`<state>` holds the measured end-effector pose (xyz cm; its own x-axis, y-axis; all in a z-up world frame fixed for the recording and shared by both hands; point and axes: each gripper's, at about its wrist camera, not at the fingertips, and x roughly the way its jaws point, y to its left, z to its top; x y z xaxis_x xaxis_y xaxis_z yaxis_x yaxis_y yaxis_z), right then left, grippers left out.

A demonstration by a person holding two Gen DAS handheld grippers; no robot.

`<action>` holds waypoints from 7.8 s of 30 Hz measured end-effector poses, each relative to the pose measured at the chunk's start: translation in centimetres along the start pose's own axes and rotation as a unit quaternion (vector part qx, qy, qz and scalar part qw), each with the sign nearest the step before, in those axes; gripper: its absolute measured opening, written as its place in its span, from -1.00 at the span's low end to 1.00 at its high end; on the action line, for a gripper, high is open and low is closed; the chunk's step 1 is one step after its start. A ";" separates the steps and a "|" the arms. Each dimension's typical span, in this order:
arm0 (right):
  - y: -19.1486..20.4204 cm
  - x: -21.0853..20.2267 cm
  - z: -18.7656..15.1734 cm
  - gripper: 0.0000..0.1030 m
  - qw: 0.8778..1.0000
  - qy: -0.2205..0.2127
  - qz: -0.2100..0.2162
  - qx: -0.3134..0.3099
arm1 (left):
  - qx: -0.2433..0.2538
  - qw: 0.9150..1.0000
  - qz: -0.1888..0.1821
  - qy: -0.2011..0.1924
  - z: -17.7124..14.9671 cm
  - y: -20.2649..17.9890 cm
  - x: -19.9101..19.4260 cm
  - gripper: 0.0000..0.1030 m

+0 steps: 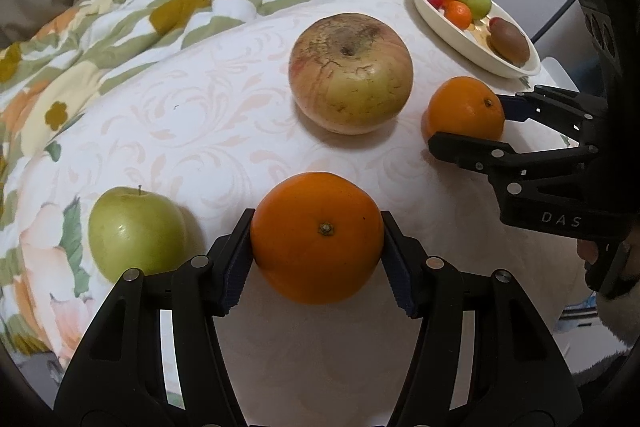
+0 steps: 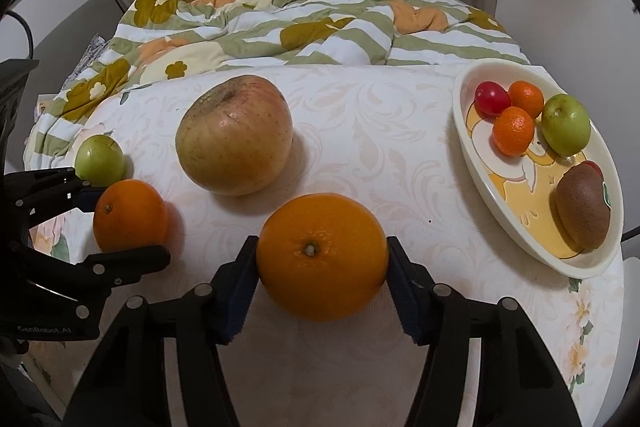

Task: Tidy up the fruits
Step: 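Grasp an orange with the left tool while the right tool grasps the other orange, then carry the orange to the plate and release it with the left tool, then lower the orange onto the plate and open the right tool, then withdraw both tools from the plate, then grasp the green apple with the left tool while the right tool grasps the russet apple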

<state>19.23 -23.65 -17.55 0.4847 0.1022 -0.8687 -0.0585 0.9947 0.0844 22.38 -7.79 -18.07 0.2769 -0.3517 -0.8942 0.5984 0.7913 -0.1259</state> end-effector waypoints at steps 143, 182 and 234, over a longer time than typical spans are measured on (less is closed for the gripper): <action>-18.0 -7.9 4.5 0.97 0.992 -0.073 0.094 -0.042 | -0.237 0.957 0.163 -0.044 4.9 -11.6 -6.8 1.00; 2.7 -9.8 3.5 0.97 0.988 -0.073 0.004 0.133 | -0.095 0.988 0.080 -0.093 -3.7 8.5 -15.6 1.00; 5.6 3.9 6.0 0.64 0.998 0.001 -0.009 0.060 | -0.015 1.000 0.017 0.003 -0.7 8.8 -1.4 0.21</action>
<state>26.06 -17.68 -17.50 0.4832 0.0842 -0.8714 0.0557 0.9904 0.1265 26.73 -0.01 -18.26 0.2917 -0.3205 -0.9012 0.5654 0.8178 -0.1078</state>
